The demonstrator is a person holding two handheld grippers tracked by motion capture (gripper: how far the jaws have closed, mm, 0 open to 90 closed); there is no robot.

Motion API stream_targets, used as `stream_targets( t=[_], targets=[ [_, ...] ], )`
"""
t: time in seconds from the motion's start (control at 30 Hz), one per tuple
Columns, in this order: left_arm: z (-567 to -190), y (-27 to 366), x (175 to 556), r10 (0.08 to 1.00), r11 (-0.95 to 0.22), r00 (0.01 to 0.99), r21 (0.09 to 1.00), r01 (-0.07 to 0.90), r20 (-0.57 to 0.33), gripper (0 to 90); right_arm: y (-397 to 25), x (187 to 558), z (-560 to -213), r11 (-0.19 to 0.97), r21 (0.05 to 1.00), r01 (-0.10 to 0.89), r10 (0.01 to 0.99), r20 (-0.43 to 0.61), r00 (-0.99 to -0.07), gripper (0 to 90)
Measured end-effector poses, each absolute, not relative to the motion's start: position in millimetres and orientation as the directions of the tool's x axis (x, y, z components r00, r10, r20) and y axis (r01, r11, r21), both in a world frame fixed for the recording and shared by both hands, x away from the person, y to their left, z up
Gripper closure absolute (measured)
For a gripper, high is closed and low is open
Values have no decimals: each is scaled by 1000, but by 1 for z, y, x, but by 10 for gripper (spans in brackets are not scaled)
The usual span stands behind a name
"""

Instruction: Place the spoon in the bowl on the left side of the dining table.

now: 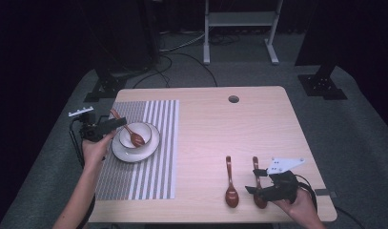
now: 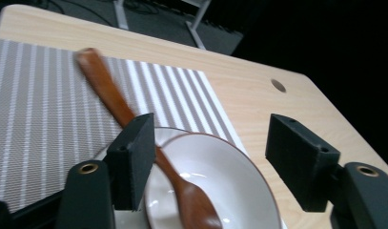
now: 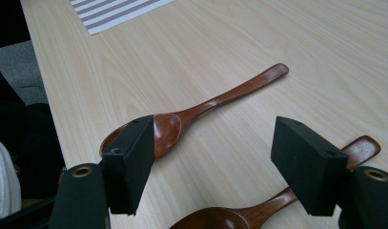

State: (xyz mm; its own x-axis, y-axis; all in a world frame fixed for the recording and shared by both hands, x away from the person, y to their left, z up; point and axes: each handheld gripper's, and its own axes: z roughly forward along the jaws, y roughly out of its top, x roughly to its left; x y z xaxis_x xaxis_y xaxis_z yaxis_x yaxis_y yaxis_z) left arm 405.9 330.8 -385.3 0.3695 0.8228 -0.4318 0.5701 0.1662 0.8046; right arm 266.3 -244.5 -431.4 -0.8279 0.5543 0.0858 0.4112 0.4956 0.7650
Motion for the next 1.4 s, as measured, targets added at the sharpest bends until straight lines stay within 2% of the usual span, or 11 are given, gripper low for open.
stream_targets(
  t=[0.4,0.63,0.73,1.03,1.13,1.4],
  targets=[
    [-385,303,394,800,83,450,816,573,-397,196,-245,268,-430,491,764,420,566,87,-820,293],
    [-384,292,389,787,56,478,818,573,-389,169,-244,268,-429,486,767,420,567,89,-819,293],
    [-386,286,387,786,41,486,816,577,-383,131,-244,268,-430,487,764,424,567,92,-818,293],
    [-395,271,382,767,18,510,807,590,-390,111,-246,268,-431,486,764,425,573,89,-815,293],
    [-398,265,380,742,36,518,797,603,-426,105,-247,268,-431,486,762,427,575,89,-813,293],
    [-397,245,373,720,-21,568,806,591,-398,96,-248,269,-432,484,762,431,579,91,-810,291]
  ],
)
